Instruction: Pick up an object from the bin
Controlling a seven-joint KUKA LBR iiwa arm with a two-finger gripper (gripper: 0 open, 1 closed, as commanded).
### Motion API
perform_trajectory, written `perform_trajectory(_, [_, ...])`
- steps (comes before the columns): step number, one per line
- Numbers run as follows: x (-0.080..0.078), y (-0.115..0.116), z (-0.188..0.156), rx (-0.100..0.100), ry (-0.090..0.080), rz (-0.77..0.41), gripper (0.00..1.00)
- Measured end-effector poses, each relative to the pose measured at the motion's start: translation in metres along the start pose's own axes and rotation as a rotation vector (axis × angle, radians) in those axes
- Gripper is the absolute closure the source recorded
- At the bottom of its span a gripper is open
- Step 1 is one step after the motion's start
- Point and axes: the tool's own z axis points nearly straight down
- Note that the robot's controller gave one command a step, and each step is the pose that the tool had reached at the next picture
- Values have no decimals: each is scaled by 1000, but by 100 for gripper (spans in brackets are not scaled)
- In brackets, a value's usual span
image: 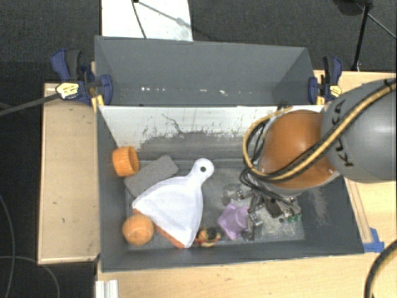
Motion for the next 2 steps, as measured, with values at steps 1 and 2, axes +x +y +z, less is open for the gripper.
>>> perform_trajectory(1, [-6,-2,-68,1,-3,-16,100])
perform_trajectory(2, [-10,-10,-106,4,-11,-62,100])
